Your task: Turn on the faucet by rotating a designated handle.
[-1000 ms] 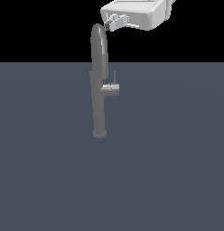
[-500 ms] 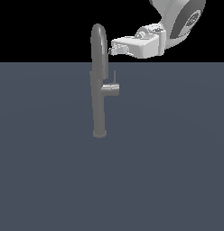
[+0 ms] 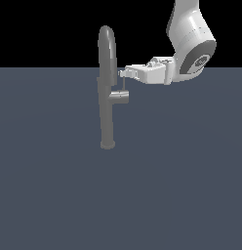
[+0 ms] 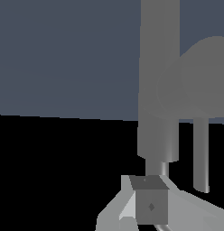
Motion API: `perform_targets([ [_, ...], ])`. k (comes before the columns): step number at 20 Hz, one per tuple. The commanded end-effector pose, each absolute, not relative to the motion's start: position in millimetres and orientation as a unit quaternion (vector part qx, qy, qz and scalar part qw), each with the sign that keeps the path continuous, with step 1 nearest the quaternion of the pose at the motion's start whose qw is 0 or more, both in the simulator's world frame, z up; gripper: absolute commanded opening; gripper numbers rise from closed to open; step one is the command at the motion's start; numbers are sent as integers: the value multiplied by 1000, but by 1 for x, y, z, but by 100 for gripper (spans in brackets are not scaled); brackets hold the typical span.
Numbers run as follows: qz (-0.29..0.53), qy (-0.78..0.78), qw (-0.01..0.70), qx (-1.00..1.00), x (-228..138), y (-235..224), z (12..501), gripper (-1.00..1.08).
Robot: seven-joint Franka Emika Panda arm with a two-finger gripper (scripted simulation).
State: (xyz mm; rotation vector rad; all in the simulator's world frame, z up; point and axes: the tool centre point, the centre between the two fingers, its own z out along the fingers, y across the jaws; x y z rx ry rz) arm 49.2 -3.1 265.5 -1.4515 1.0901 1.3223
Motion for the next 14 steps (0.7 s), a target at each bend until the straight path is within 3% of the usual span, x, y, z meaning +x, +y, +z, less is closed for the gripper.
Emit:
perform_targets([
  [1,539,445,441,-564,52,-2,257,-100],
  [14,547,452,448,-544,50,-2,249,-100],
])
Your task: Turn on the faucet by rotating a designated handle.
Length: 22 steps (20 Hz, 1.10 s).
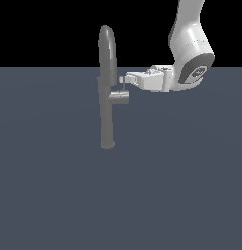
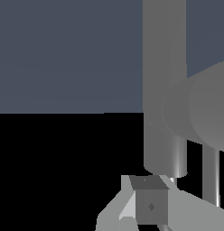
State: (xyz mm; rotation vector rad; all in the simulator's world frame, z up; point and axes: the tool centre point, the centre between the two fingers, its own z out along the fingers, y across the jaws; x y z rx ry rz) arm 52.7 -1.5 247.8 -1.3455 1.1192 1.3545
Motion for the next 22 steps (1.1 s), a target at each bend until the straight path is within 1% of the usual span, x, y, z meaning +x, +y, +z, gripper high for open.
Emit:
perform_targets([
  [1,547,452,448,-544,48,-3,250,-100],
  [8,547,452,448,-544,30,-5,259,-100],
  [10,546,453,449,-543,33,-5,257,-100],
  [22,547,452,448,-544,-2,-12,258,-100],
])
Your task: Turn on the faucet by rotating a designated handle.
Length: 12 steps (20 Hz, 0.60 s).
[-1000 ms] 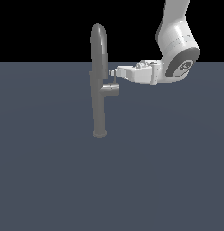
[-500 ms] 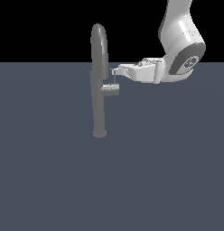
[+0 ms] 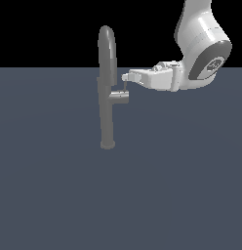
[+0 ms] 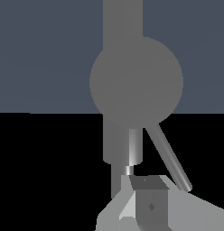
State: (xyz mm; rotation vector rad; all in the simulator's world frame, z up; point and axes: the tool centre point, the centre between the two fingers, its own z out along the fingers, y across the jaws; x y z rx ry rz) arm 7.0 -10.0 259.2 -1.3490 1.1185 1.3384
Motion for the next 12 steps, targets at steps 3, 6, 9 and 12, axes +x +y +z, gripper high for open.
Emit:
perform_targets([
  [3,542,452,451,-546,1,-11,258,-100],
  [6,544,452,450,-545,-9,-13,252,-100],
  [9,545,452,449,-544,-20,-15,247,-100],
  [12,546,452,449,-544,-27,-17,243,-100],
])
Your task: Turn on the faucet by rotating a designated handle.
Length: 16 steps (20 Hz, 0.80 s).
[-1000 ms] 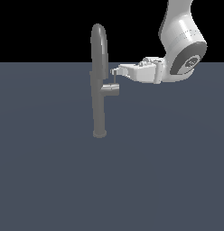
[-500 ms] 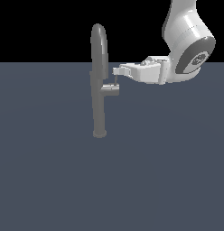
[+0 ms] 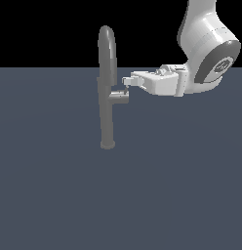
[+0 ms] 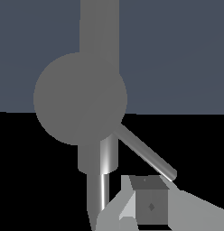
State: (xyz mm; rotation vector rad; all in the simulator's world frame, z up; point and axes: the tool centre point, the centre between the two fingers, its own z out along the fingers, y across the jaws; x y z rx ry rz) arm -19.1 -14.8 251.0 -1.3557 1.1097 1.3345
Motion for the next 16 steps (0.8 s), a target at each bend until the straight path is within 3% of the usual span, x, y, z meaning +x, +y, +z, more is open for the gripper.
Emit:
perform_targets([
  [1,541,449,453,-549,-19,-15,251,-100],
  [8,546,452,449,-544,-43,-20,217,-100],
  [10,538,445,455,-553,-34,-18,234,-100],
  [16,545,451,450,-546,-43,-20,192,-100],
])
